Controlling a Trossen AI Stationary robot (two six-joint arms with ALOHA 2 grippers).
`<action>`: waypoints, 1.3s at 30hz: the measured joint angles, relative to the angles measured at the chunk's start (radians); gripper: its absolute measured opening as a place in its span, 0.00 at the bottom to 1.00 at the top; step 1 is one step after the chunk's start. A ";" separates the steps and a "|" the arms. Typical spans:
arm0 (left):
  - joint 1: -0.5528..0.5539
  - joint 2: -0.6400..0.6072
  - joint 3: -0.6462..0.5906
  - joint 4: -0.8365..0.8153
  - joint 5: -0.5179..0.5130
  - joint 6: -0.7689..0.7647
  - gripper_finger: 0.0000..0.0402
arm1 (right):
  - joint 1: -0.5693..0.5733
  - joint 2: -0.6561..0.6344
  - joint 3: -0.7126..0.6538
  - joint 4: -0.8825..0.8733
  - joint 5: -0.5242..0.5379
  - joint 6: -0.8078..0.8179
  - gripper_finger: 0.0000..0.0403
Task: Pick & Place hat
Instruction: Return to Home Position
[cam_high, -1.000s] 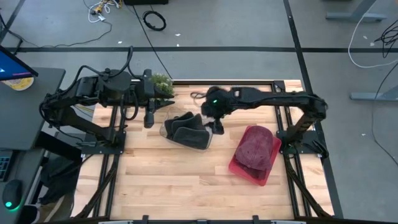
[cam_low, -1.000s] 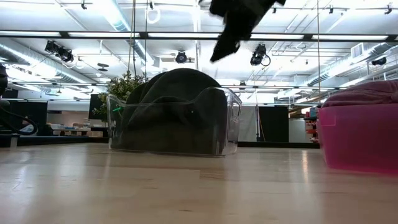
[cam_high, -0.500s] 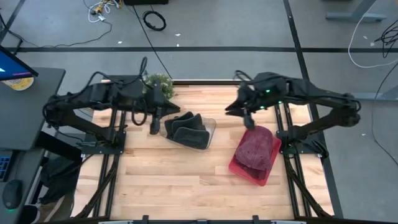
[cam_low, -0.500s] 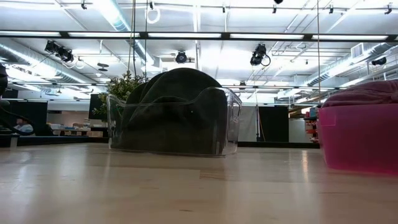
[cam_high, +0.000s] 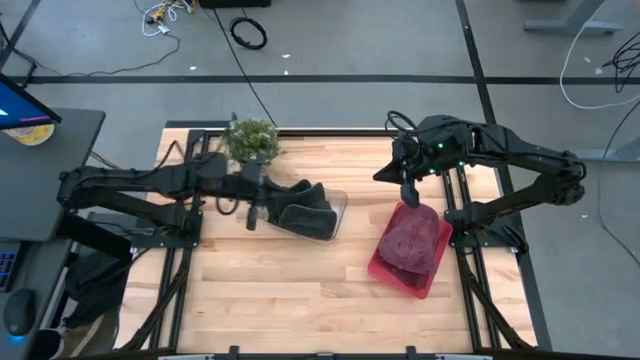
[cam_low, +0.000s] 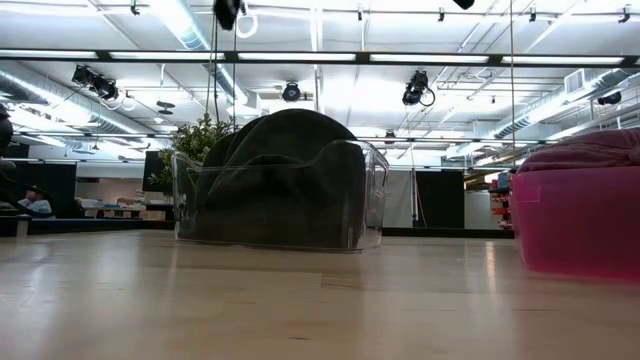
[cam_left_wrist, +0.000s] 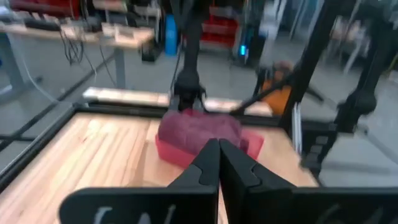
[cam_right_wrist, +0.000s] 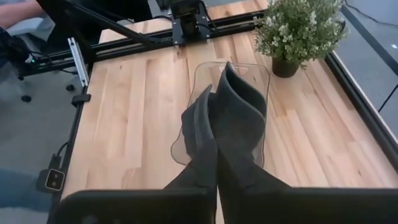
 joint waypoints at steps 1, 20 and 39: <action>0.000 -0.035 -0.040 0.039 -0.008 -0.012 0.01 | -0.004 0.000 0.000 -0.001 0.000 0.009 0.02; 0.000 -0.795 -0.492 0.175 -0.112 -0.035 0.01 | -0.043 0.004 0.000 0.006 0.002 0.147 0.03; 0.000 -1.007 -0.774 0.248 -0.103 -0.111 0.01 | -0.043 0.004 0.001 0.011 0.003 0.274 0.02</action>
